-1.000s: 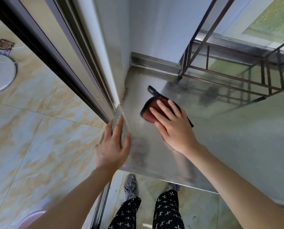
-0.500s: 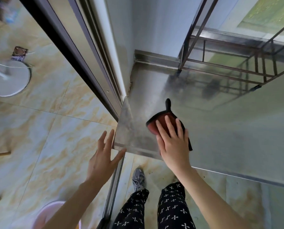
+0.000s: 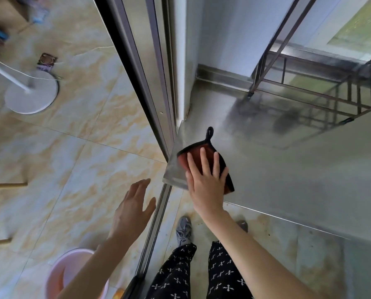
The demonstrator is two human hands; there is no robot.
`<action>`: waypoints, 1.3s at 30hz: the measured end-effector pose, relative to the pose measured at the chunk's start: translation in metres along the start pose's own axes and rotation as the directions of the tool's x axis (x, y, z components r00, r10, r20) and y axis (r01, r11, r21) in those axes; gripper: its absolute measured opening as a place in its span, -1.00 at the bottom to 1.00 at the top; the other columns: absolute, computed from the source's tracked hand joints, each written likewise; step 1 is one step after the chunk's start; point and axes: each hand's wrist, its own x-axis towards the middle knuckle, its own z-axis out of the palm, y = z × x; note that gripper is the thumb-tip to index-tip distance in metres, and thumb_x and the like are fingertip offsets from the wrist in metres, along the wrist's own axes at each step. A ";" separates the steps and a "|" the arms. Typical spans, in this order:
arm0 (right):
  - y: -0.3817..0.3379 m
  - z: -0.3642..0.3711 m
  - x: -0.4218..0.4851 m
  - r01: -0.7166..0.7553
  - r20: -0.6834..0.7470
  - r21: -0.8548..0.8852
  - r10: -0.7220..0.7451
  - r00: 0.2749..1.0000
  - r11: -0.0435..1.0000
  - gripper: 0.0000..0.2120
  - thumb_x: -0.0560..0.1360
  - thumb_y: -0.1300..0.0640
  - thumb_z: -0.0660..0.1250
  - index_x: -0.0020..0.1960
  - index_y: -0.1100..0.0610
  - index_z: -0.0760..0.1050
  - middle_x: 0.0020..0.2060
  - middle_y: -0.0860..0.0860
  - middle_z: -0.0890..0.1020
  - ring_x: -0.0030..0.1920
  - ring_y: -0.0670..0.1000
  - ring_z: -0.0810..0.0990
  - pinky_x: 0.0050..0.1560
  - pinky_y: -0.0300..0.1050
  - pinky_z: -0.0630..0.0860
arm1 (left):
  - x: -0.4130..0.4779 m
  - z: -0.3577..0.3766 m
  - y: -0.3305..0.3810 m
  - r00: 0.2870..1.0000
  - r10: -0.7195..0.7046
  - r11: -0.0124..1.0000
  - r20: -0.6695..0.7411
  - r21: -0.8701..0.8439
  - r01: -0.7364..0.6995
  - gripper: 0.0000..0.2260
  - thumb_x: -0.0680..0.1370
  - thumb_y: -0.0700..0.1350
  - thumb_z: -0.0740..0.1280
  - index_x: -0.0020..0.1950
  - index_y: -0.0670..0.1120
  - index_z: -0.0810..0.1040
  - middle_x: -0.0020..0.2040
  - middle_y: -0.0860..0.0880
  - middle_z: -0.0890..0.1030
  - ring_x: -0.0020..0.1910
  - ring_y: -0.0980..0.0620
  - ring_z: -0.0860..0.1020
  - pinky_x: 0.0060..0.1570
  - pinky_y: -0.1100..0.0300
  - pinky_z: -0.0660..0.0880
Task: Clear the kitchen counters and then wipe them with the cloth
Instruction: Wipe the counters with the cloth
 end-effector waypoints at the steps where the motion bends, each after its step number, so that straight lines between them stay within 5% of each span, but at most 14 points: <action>1: -0.010 0.003 -0.003 0.020 0.005 -0.003 -0.020 1.000 1.000 -0.56 0.58 -0.05 0.03 0.45 -0.06 0.23 0.44 0.09 0.30 0.44 0.30 0.19 0.29 0.44 0.13 | 0.002 0.001 0.002 1.000 0.015 1.000 0.006 -0.005 -0.015 -0.54 0.55 -0.04 0.24 0.44 0.00 0.25 0.38 0.07 0.33 0.11 -0.05 0.52 -0.15 0.13 0.43; 6: 0.008 0.008 -0.030 0.221 0.061 -0.062 -0.218 0.974 0.973 -0.56 0.59 -0.09 0.04 0.46 -0.10 0.20 0.47 0.02 0.25 0.47 0.22 0.16 0.34 0.34 0.21 | 0.010 0.015 0.017 0.983 0.182 0.980 0.027 0.079 -0.184 -0.49 0.53 -0.04 0.27 0.46 -0.03 0.22 0.47 -0.10 0.23 0.39 -0.13 0.30 0.29 -0.04 0.32; 11: 0.068 -0.007 -0.064 -0.031 0.042 -0.058 0.033 0.999 0.998 -0.56 0.61 -0.12 -0.06 0.46 -0.10 0.21 0.47 0.01 0.25 0.46 0.20 0.18 0.35 0.30 0.22 | 0.024 0.042 0.047 0.885 0.424 0.842 0.193 0.276 -0.464 -0.44 0.54 0.20 0.00 0.50 0.02 0.13 0.51 -0.08 0.09 0.48 -0.09 0.06 0.37 -0.10 0.06; 15: 0.120 -0.018 -0.089 -0.227 0.030 -0.058 0.229 0.973 0.972 -0.55 0.62 -0.11 -0.12 0.47 -0.10 0.19 0.48 0.01 0.22 0.47 0.19 0.16 0.34 0.27 0.26 | 0.036 0.068 0.082 0.827 0.500 0.748 0.256 0.353 -0.561 -0.42 0.57 0.26 -0.14 0.47 -0.02 0.20 0.48 -0.09 0.19 0.46 -0.10 0.06 0.30 -0.16 0.11; 23: 0.192 -0.039 -0.118 -0.499 0.014 -0.002 0.499 0.867 0.867 -0.55 0.60 -0.08 -0.09 0.47 -0.09 0.17 0.47 0.03 0.26 0.45 0.21 0.19 0.33 0.26 0.28 | 0.036 0.107 0.158 0.727 0.578 0.660 0.371 0.311 -0.684 -0.44 0.55 0.24 -0.02 0.49 0.02 0.15 0.50 -0.12 0.14 0.46 -0.19 0.11 0.30 -0.23 0.08; 25: 0.209 -0.042 -0.124 -0.558 0.021 0.046 0.557 0.830 0.829 -0.56 0.57 0.07 0.07 0.45 -0.02 0.22 0.43 0.08 0.33 0.42 0.25 0.26 0.20 0.24 0.45 | 0.030 0.115 0.178 0.709 0.583 0.664 0.398 0.269 -0.697 -0.46 0.54 0.20 0.02 0.46 -0.02 0.22 0.49 -0.15 0.18 0.44 -0.19 0.12 0.29 -0.20 0.11; 28: 0.241 -0.053 -0.140 -0.649 -0.011 0.141 0.656 0.754 0.748 -0.24 0.30 0.53 0.31 0.43 0.09 0.30 0.43 0.13 0.32 0.41 0.26 0.28 -0.19 0.09 0.63 | 0.014 0.127 0.213 0.685 0.584 0.700 0.435 0.158 -0.697 -0.53 0.53 0.12 0.06 0.34 -0.07 0.38 0.44 -0.18 0.30 0.43 -0.18 0.23 0.31 -0.11 0.19; 30: 0.260 -0.073 -0.154 -0.684 0.005 0.177 0.694 0.720 0.708 -0.23 0.37 0.55 0.20 0.48 0.07 0.18 0.50 0.09 0.14 0.48 0.18 0.11 0.09 0.03 0.56 | 0.001 0.132 0.238 0.663 0.604 0.711 0.442 0.077 -0.699 -0.63 0.55 0.06 0.13 0.27 -0.09 0.45 0.36 -0.14 0.42 0.32 -0.15 0.42 0.26 -0.01 0.34; 32: 0.275 -0.095 -0.173 -0.691 0.019 0.276 0.715 0.699 0.668 -0.30 0.45 0.51 0.10 0.50 0.05 0.12 0.51 0.05 0.07 0.48 0.10 0.06 0.30 -0.09 0.38 | -0.014 0.133 0.273 0.663 0.554 0.803 0.504 -0.115 -0.584 -0.72 0.57 -0.02 0.21 0.24 -0.08 0.46 0.26 -0.05 0.51 0.14 0.03 0.53 0.15 0.22 0.42; 34: 0.283 -0.118 -0.191 -0.597 -0.124 0.346 0.666 0.735 0.724 -0.30 0.41 0.54 0.15 0.46 0.06 0.23 0.48 0.05 0.17 0.42 0.09 0.20 0.22 -0.14 0.41 | -0.029 0.133 0.320 0.669 0.423 0.904 0.612 -0.334 -0.266 -0.77 0.57 -0.03 0.24 0.19 -0.06 0.48 0.15 0.01 0.56 0.01 0.18 0.54 -0.05 0.44 0.42; 37: 0.291 -0.141 -0.220 -0.410 -0.356 0.393 0.547 0.757 0.823 -0.30 0.34 0.56 0.28 0.36 0.06 0.33 0.38 0.07 0.30 0.30 0.08 0.35 0.03 -0.14 0.54 | -0.054 0.136 0.396 0.519 0.252 0.886 0.817 -0.410 0.216 -0.70 0.57 0.08 0.18 0.17 -0.07 0.49 0.03 0.01 0.62 -0.06 0.11 0.59 -0.09 0.28 0.43; 39: 0.297 -0.154 -0.237 -0.322 -0.401 0.440 0.504 0.765 0.838 -0.26 0.32 0.55 0.33 0.37 0.01 0.29 0.38 0.03 0.25 0.29 0.05 0.32 -0.04 -0.15 0.60 | -0.073 0.138 0.436 0.411 0.295 0.850 0.862 -0.434 0.300 -0.67 0.55 0.14 0.19 0.15 -0.04 0.54 0.04 -0.03 0.65 -0.02 0.01 0.64 0.00 0.15 0.47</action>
